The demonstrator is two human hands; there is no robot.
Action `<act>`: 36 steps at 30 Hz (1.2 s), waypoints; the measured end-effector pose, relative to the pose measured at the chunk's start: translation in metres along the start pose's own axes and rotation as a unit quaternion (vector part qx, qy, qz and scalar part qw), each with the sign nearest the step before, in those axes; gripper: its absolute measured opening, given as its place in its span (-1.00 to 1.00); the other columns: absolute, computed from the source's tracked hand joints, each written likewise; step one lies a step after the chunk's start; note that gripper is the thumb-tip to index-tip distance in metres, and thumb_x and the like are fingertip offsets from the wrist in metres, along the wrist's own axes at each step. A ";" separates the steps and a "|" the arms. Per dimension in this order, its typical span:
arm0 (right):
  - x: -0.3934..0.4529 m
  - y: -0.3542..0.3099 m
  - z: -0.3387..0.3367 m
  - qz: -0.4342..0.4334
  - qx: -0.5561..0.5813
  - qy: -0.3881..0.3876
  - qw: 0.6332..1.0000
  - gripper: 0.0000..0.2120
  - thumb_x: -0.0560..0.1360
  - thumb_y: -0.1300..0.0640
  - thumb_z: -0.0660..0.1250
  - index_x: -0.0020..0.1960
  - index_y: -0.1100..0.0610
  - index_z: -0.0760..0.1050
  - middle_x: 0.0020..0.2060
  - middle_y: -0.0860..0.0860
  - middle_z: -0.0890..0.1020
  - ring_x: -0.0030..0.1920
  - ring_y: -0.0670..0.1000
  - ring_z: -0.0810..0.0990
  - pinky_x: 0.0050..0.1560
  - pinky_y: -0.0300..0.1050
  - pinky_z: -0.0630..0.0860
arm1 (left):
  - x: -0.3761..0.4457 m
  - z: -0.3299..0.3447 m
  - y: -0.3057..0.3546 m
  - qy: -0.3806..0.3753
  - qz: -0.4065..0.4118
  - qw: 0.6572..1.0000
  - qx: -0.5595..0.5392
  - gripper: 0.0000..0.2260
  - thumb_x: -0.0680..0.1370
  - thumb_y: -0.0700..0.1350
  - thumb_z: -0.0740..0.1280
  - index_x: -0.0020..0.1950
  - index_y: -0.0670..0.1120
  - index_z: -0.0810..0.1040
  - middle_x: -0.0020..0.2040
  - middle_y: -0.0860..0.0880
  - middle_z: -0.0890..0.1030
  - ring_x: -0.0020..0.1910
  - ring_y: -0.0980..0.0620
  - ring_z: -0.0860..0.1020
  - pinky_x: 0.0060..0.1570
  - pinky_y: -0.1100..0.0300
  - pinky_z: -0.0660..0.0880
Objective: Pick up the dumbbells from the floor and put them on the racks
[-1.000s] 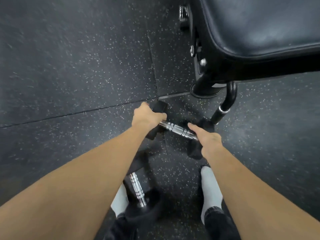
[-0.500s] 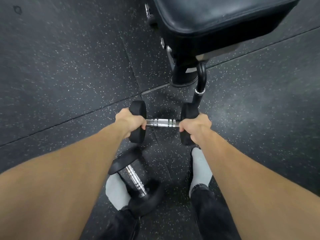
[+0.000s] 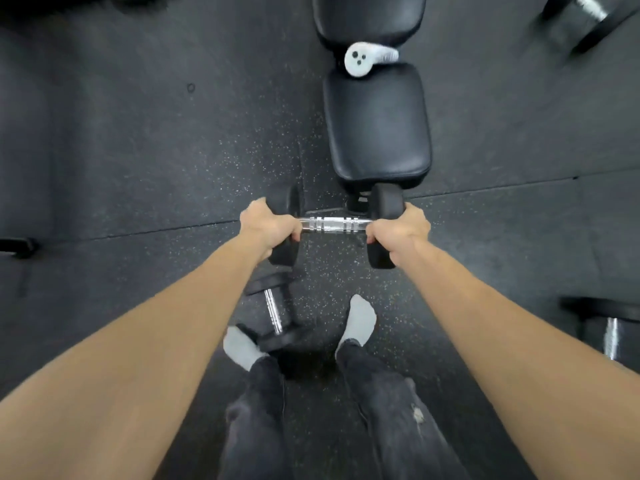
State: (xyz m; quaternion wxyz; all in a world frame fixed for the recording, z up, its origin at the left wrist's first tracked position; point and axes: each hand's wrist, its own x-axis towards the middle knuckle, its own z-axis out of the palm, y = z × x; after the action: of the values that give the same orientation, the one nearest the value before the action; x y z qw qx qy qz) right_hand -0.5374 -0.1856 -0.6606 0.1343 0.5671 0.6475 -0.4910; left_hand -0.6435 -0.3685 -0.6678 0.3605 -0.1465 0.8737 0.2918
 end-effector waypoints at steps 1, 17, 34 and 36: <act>-0.019 -0.015 -0.016 -0.015 0.004 -0.010 1.000 -0.55 0.24 0.36 0.55 0.09 0.14 0.60 -0.08 0.05 0.64 -0.31 -0.08 0.45 -0.47 -0.30 0.30 | -0.022 -0.015 0.010 0.023 0.007 1.000 -0.016 -0.35 0.16 -0.20 0.55 0.27 -0.14 0.58 0.16 -0.13 0.62 0.10 -0.13 0.58 -0.12 0.12 0.62; -0.326 -0.118 -0.218 -0.323 -0.047 -0.115 0.938 -0.17 0.24 0.34 0.56 0.48 0.29 0.39 0.12 0.10 0.57 0.02 0.06 0.47 -0.15 -0.13 0.46 | -0.422 -0.176 0.053 0.227 0.039 0.959 -0.166 -0.50 0.05 -0.15 0.57 -0.06 -0.15 0.54 -0.01 -0.08 0.57 -0.21 0.06 0.49 -0.45 0.24 0.40; -0.618 0.020 -0.271 -0.560 -0.235 -0.400 0.686 -0.67 0.19 0.28 0.58 -0.29 0.18 0.40 -0.31 0.01 0.47 -0.39 -0.08 0.43 -0.55 -0.26 0.32 | -0.831 -0.092 -0.138 0.513 -0.152 0.757 -0.375 -0.62 0.07 -0.23 0.57 -0.18 -0.25 0.57 -0.14 -0.12 0.60 -0.19 -0.03 0.59 -0.56 0.33 0.41; -0.657 0.065 -0.270 -0.567 -0.263 -0.444 0.641 -0.68 0.18 0.27 0.57 -0.24 0.19 0.44 -0.27 0.03 0.51 -0.35 -0.04 0.47 -0.48 -0.23 0.40 | -0.884 -0.065 -0.174 0.541 -0.192 0.720 -0.390 -0.53 -0.01 -0.21 0.56 -0.14 -0.26 0.61 -0.11 -0.14 0.62 -0.15 -0.07 0.61 -0.52 0.30 0.42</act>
State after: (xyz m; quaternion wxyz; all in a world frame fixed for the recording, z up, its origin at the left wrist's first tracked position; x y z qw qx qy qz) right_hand -0.1666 -0.3772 -0.0818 0.2447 -0.2571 0.8065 -0.4728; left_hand 0.0187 -0.5050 -0.0691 -0.2144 -0.5714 0.6825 0.4021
